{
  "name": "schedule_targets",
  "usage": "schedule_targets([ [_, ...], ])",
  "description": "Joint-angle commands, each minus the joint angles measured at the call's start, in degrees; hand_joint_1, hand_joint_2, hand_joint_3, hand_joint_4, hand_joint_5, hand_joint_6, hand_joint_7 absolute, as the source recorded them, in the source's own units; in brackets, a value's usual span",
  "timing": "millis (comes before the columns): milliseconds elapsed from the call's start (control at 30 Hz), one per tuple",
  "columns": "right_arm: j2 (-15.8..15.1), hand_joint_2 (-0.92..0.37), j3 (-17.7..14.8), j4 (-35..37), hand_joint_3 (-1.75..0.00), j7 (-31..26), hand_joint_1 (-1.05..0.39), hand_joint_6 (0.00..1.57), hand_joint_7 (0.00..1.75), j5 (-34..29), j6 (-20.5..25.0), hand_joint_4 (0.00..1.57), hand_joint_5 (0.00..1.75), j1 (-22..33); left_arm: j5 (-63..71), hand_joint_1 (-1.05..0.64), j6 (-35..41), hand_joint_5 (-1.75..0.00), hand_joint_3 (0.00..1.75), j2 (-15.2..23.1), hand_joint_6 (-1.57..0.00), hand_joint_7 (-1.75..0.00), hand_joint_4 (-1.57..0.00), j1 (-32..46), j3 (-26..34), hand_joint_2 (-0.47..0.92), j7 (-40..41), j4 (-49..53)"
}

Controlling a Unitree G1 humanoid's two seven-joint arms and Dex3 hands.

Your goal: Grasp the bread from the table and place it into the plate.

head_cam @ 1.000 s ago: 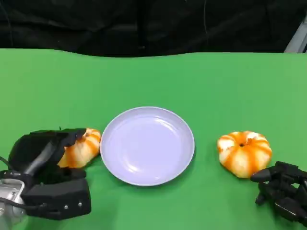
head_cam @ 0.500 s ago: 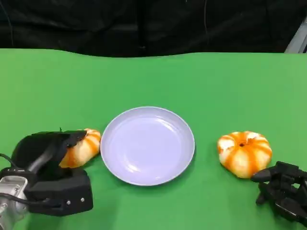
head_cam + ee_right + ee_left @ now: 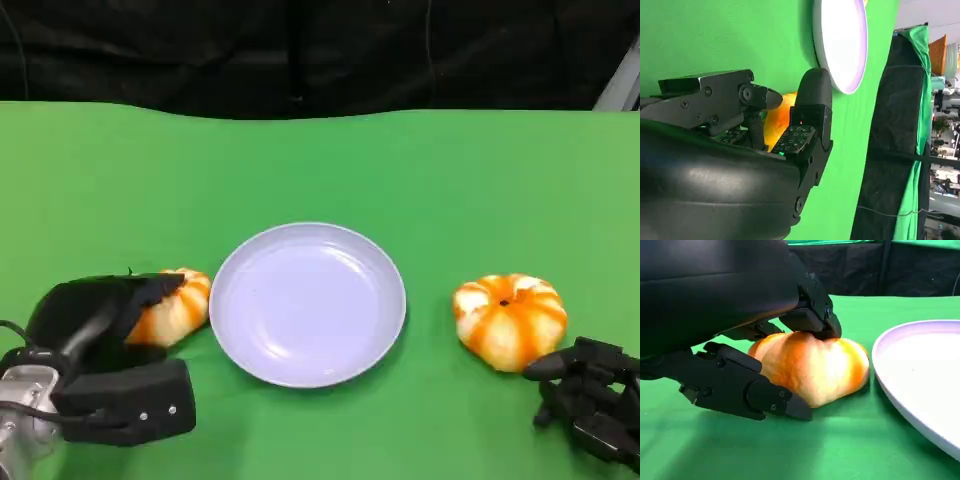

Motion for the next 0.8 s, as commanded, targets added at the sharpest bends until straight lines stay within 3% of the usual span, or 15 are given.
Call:
schedule_targets([
  [33, -0.75, -0.92, -0.54, -0.02, -0.41, -0.2, 0.09, 0.88, 0.81, 0.11, -0.02, 0.71, 1.44, 0.27, -0.01, -0.09, 0.23, -0.01, 0.01, 0.91, -0.7, -0.03, -0.68, 0.9, -0.42, 0.9, -1.53, 0.04],
  [400, -0.68, -0.92, -0.32, -0.05, -0.42, -0.56, 0.09, 0.88, 0.82, -0.16, 0.07, 0.71, 1.44, 0.13, -0.51, -0.1, 0.27, -0.02, 0.04, 1.15, -0.89, -0.06, -0.73, 1.04, -0.22, 0.92, -2.08, -0.42],
  [433, -0.65, -0.92, -0.35, 0.08, -0.42, -0.52, 0.09, 0.88, 0.82, -0.1, 0.02, 0.71, 1.44, 0.05, -0.6, -0.09, 0.01, -0.13, 0.05, 1.08, -0.98, -0.06, -0.9, 1.03, -0.2, 0.92, -1.41, -0.28],
  [467, -0.64, -0.92, -0.39, 0.22, -0.42, -0.39, 0.09, 0.88, 0.82, 0.0, -0.08, 0.71, 1.44, -0.02, -0.88, -0.09, -0.11, -0.2, 0.05, 0.92, -1.03, -0.05, -0.96, 1.03, -0.06, 0.92, -0.97, -0.12],
  [500, -0.59, -0.92, -0.43, 0.24, -0.42, -0.31, 0.09, 0.88, 0.82, 0.12, -0.01, 0.71, 1.44, -0.03, -1.1, -0.1, -0.15, -0.4, 0.05, 0.76, -1.11, -0.04, -0.96, 1.03, 0.06, 0.92, -0.53, 0.01],
  [533, -0.57, -0.92, -0.45, 0.23, -0.42, -0.26, 0.09, 0.88, 0.82, 0.19, 0.05, 0.71, 1.44, -0.03, -1.25, -0.11, -0.12, -0.71, 0.04, 0.66, -1.18, -0.02, -0.88, 1.03, 0.12, 0.92, -0.33, 0.09],
  [600, -0.5, -0.92, -0.43, 0.01, -0.42, -0.36, 0.09, 0.88, 0.82, 0.2, 0.27, 0.71, 1.44, 0.06, -1.66, -0.11, -0.42, -0.89, 0.04, 0.35, -1.21, -0.01, -0.83, 1.18, 0.46, 0.92, 0.98, 0.25],
  [633, -0.48, -0.92, -0.4, -0.13, -0.42, -0.45, 0.09, 0.88, 0.82, 0.16, 0.37, 0.71, 1.44, 0.12, -1.93, -0.13, -0.67, -1.13, 0.02, 0.16, -1.26, -0.04, -0.74, 1.3, 0.68, 0.92, 1.86, 0.33],
  [700, -0.45, -0.92, -0.37, -0.29, -0.42, -0.53, 0.09, 0.88, 0.82, 0.12, 0.48, 0.71, 1.44, 0.18, -2.21, -0.14, -0.96, -1.29, 0.01, -0.07, -1.28, -0.05, -0.67, 1.38, 0.88, 0.92, 2.95, 0.53],
  [800, -0.55, -0.92, -0.29, -0.11, -0.42, -0.58, 0.09, 0.88, 0.82, -0.15, 0.0, 0.71, 1.44, 0.13, -2.36, -0.13, -1.13, -1.34, 0.01, -0.37, -1.3, -0.06, -0.66, 1.38, 1.15, 0.92, 4.24, 0.88],
])
